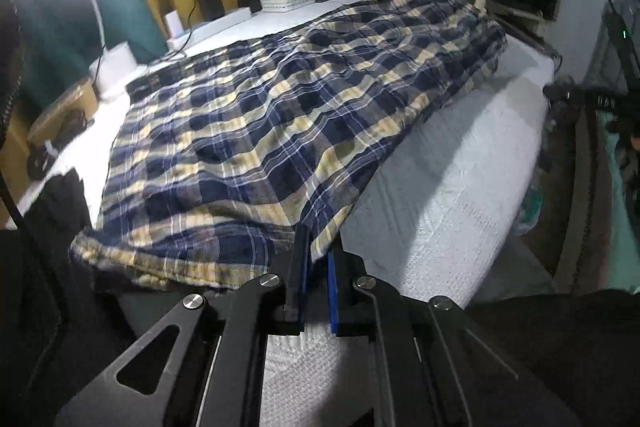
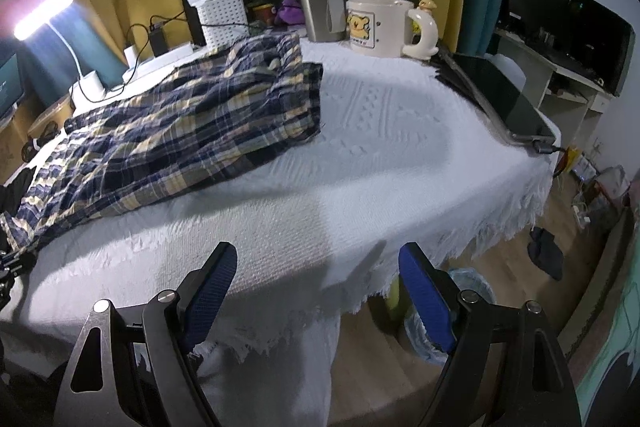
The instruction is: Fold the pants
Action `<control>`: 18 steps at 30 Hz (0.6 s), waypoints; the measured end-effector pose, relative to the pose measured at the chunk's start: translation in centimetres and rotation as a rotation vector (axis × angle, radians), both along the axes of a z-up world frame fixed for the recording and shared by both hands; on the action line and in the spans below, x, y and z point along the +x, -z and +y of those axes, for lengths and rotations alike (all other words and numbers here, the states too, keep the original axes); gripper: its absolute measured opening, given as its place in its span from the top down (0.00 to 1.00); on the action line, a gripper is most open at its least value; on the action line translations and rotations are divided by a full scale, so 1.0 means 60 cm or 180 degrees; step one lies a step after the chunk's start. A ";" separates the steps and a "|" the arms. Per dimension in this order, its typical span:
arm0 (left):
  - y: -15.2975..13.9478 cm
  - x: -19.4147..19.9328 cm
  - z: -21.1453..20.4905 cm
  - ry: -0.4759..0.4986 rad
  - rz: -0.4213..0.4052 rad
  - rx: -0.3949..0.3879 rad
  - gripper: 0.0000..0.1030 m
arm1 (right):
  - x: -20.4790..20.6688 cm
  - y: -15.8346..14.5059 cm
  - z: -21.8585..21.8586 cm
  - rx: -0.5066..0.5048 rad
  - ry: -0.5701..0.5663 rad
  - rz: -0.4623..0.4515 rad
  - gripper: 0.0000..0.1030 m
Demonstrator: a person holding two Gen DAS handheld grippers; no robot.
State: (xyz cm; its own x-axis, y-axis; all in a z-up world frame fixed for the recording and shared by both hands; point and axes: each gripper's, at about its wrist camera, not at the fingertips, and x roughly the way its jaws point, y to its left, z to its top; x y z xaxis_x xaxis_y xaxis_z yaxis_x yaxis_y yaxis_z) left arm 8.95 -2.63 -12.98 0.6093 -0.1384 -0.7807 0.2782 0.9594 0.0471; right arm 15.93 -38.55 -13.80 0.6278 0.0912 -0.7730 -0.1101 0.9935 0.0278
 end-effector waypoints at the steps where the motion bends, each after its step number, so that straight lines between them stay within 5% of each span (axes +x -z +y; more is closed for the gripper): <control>1: -0.006 0.000 0.007 -0.0033 0.0017 -0.0110 0.92 | 0.001 0.000 0.002 0.0000 -0.0010 -0.0001 0.18; 6: -0.045 -0.005 0.051 -0.0150 -0.0036 -0.0510 0.56 | 0.014 -0.004 0.016 0.0000 -0.0059 -0.0012 0.18; 10: -0.072 0.006 0.101 -0.0370 -0.0198 -0.0498 0.53 | 0.032 -0.007 0.031 0.0018 -0.0100 0.0001 0.17; 11: -0.072 0.013 0.116 -0.0443 -0.0211 -0.0476 0.49 | 0.037 -0.008 0.033 0.0035 -0.0103 0.0003 0.10; 18: -0.035 0.079 0.217 -0.1025 -0.0012 -0.0336 0.49 | 0.088 -0.024 0.047 0.0190 -0.0096 -0.0021 0.03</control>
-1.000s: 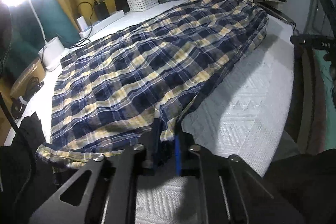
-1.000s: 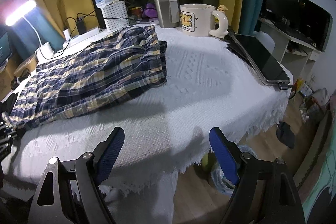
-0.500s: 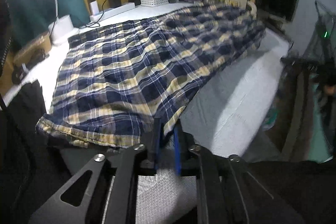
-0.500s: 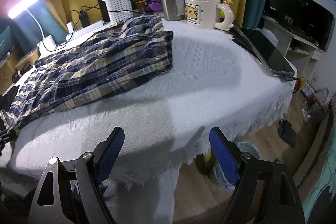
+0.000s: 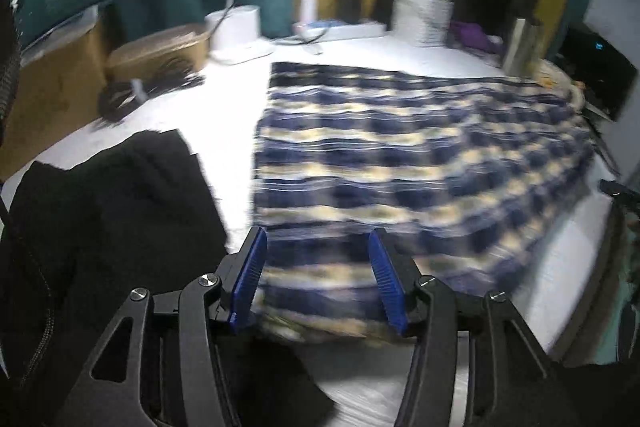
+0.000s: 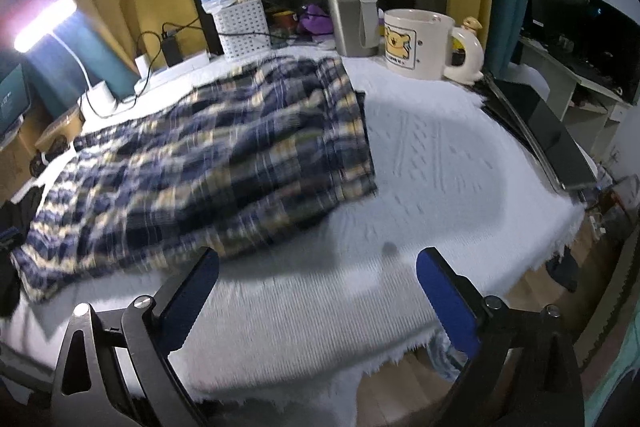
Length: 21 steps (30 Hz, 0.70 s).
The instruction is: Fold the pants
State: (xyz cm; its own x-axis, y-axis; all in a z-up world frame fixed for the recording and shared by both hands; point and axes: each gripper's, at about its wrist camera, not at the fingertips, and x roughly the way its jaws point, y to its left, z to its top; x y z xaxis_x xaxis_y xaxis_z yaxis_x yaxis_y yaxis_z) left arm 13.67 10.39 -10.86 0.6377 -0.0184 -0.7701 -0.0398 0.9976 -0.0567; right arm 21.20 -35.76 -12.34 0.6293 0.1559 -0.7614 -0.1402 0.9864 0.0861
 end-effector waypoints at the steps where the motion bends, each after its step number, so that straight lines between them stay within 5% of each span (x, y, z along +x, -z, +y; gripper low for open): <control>1: 0.008 0.008 0.007 -0.0023 0.0059 0.0040 0.49 | 0.007 -0.001 0.000 0.0023 0.0010 0.0010 0.03; 6: 0.039 0.024 0.012 -0.0007 0.0225 0.0175 0.49 | 0.045 0.004 -0.007 0.0139 0.0118 0.0067 0.03; 16: 0.027 0.030 0.032 0.0008 0.0312 0.0197 0.49 | 0.099 0.031 -0.027 0.0437 0.0314 0.0201 0.06; 21: -0.013 0.082 0.039 0.0228 0.0080 0.0370 0.49 | 0.110 0.032 -0.026 0.0367 0.0205 0.0152 0.44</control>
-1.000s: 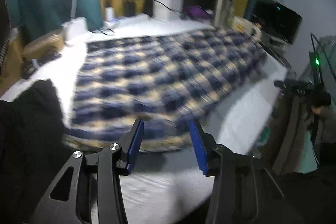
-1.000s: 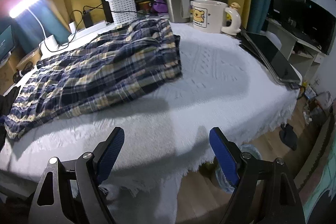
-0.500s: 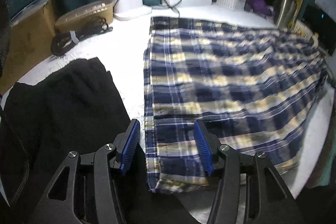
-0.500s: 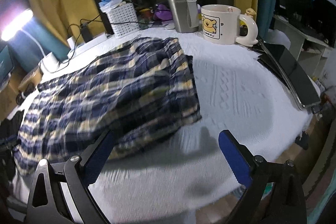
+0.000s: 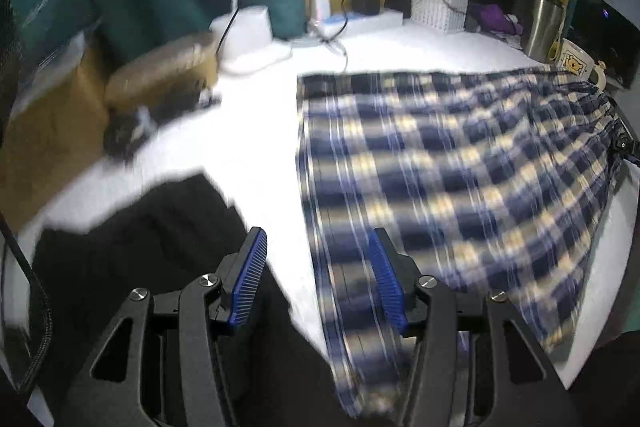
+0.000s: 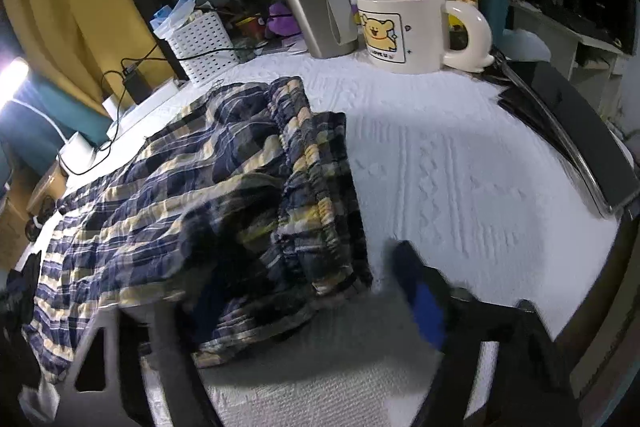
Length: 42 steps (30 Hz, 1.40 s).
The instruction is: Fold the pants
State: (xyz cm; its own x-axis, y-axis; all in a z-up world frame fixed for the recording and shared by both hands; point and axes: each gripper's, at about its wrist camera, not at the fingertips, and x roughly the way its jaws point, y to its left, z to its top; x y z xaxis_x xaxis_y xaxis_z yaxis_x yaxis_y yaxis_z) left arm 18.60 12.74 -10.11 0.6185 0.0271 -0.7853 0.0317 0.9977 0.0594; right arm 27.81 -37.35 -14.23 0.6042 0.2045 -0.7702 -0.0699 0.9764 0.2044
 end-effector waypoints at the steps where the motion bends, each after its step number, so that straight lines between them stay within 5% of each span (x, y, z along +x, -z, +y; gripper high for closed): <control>1: -0.003 0.015 0.001 0.0065 -0.0029 0.0003 0.49 | 0.000 0.001 0.001 -0.0018 -0.0013 0.0000 0.46; 8: 0.020 0.146 -0.003 0.0341 -0.0028 0.0104 0.49 | -0.003 0.003 0.004 -0.0168 -0.0003 -0.0079 0.62; 13: 0.049 0.222 -0.008 0.0456 0.0069 0.0255 0.49 | 0.002 0.001 0.008 -0.0332 -0.0005 -0.0094 0.66; 22: 0.059 0.282 -0.021 0.0626 -0.0020 0.0404 0.49 | 0.036 -0.007 0.005 -0.0612 0.0066 -0.0119 0.69; 25: 0.062 0.297 -0.020 0.0576 -0.0050 0.0435 0.63 | 0.043 -0.008 0.004 -0.0650 0.0074 -0.0096 0.69; 29: 0.069 0.313 -0.010 0.0449 -0.0063 0.0509 0.65 | 0.039 -0.004 0.008 -0.0689 0.0085 -0.0041 0.68; 32: 0.054 0.310 0.001 0.0326 -0.0028 0.0408 0.65 | 0.035 -0.002 0.004 -0.0627 0.0120 0.0007 0.63; 34: 0.035 0.298 -0.004 0.0314 -0.0078 0.0317 0.64 | 0.031 -0.001 -0.001 -0.0636 0.0164 0.0015 0.50; 36: 0.018 0.276 -0.022 0.0398 -0.0122 0.0245 0.64 | 0.025 -0.001 -0.006 -0.0627 0.0190 0.0013 0.26; 42: -0.006 0.203 -0.150 0.1023 -0.0145 -0.0065 0.49 | 0.007 -0.014 -0.016 -0.0627 0.0267 -0.0064 0.23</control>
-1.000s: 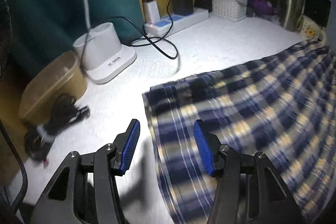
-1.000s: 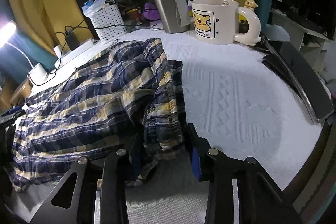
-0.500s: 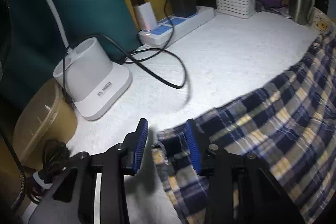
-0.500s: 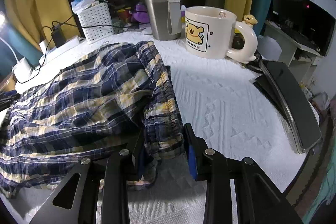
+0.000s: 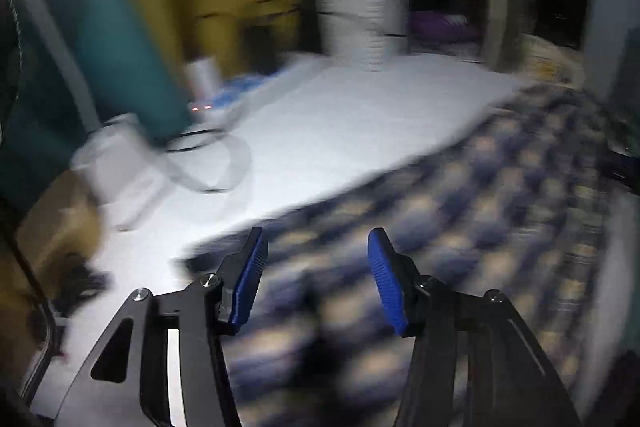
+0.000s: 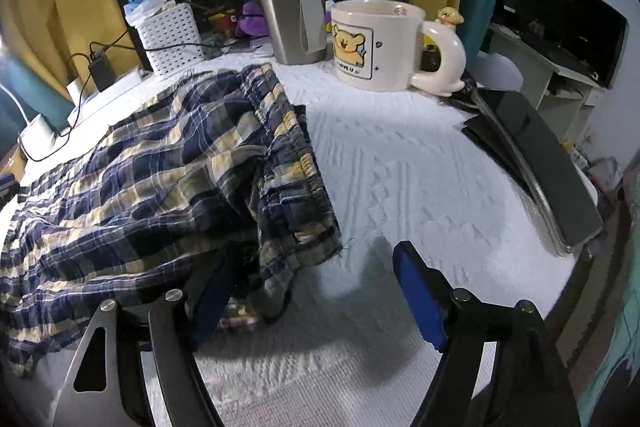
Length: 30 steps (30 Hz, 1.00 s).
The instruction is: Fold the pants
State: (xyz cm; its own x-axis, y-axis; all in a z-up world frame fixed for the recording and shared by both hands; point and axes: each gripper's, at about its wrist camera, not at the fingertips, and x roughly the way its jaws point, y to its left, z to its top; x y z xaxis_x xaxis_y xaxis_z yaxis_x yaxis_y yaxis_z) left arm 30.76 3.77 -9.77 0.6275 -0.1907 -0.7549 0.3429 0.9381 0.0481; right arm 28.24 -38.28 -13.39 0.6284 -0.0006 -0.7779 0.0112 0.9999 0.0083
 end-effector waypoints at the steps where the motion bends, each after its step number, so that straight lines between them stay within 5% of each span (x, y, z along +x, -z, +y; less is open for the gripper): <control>1: 0.002 -0.010 -0.027 0.0143 0.0031 -0.0044 0.49 | -0.004 -0.008 -0.001 -0.0004 0.0019 -0.0053 0.23; 5: 0.021 -0.035 -0.104 0.0435 0.0132 0.0000 0.49 | -0.013 -0.044 0.004 -0.0019 -0.0019 -0.0314 0.23; 12: 0.016 -0.003 -0.094 0.0403 0.0214 -0.0049 0.49 | 0.040 -0.078 0.083 -0.0049 -0.0601 -0.0472 0.23; 19: 0.024 0.084 -0.074 0.0384 0.0276 0.0089 0.49 | 0.144 -0.032 0.217 -0.0072 -0.1331 -0.0006 0.23; 26: 0.056 0.112 -0.090 0.0507 0.0454 0.0188 0.50 | 0.205 0.029 0.293 -0.0177 -0.1688 0.0353 0.18; 28: 0.059 0.110 -0.097 0.0606 0.0392 0.0212 0.60 | 0.213 0.036 0.300 -0.0170 -0.1747 0.0332 0.42; 29: 0.059 0.112 -0.097 0.0678 0.0397 0.0143 0.79 | 0.221 0.040 0.300 -0.0190 -0.1718 0.0344 0.62; 30: 0.059 0.115 -0.099 0.0735 0.0407 0.0085 0.87 | 0.230 0.042 0.299 -0.0127 -0.1684 0.0322 0.64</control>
